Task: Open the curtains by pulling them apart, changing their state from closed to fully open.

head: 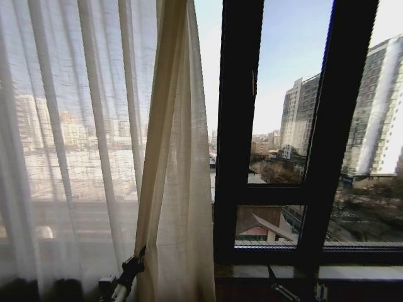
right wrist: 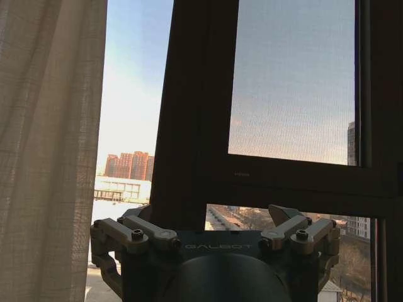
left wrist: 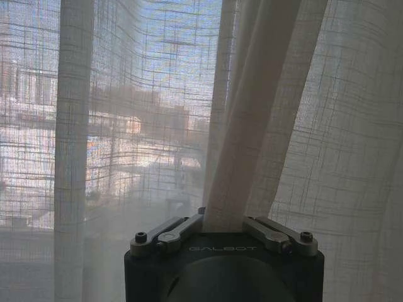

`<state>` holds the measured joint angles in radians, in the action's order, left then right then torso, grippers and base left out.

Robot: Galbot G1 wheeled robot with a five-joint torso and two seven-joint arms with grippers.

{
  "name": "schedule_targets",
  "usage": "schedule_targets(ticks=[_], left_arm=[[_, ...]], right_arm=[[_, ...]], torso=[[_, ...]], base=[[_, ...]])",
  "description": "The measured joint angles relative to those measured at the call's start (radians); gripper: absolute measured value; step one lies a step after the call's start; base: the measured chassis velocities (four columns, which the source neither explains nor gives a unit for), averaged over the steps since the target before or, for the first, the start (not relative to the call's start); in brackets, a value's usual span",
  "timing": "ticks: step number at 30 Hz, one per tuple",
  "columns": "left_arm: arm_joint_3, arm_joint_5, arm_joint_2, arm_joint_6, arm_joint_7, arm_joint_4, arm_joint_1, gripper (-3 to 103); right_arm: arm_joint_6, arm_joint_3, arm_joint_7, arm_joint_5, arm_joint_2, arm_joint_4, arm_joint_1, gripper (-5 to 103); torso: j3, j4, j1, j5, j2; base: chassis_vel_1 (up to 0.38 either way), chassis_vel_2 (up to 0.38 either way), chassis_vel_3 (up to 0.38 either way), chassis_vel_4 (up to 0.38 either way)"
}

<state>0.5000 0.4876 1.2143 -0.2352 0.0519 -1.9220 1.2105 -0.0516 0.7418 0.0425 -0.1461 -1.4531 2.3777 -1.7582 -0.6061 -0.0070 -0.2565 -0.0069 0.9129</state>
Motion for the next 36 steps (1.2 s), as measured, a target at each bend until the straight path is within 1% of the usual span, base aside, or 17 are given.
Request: schedule_targets(ticks=[36], left_arm=[[0.006,-0.013,0.008,0.004,-0.004,0.008,0.009,0]], right_arm=[[-0.003,-0.010,0.012,0.011,-0.013,-0.010,0.000,100]], torso=[[0.000,0.0000,0.000,0.0000,0.000]], base=[[0.145,0.150,-0.154,-0.147]])
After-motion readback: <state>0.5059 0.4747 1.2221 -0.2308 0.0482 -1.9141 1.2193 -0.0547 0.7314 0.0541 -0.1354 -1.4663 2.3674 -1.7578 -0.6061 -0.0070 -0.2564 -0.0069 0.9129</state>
